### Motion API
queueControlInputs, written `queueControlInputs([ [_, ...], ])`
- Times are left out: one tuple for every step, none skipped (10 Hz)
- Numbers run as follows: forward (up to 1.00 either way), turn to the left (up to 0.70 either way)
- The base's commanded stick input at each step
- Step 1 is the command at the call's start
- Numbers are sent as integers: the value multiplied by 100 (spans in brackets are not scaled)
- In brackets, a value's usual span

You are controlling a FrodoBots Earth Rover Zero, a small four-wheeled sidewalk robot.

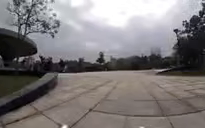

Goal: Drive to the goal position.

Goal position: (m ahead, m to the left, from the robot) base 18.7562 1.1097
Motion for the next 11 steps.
queueControlInputs([
  [100, 0],
  [100, 0],
  [100, 0],
  [100, 0],
  [100, 0],
  [100, 0],
  [100, 0],
  [100, 0],
  [100, 0],
  [100, 0],
  [100, 0],
])
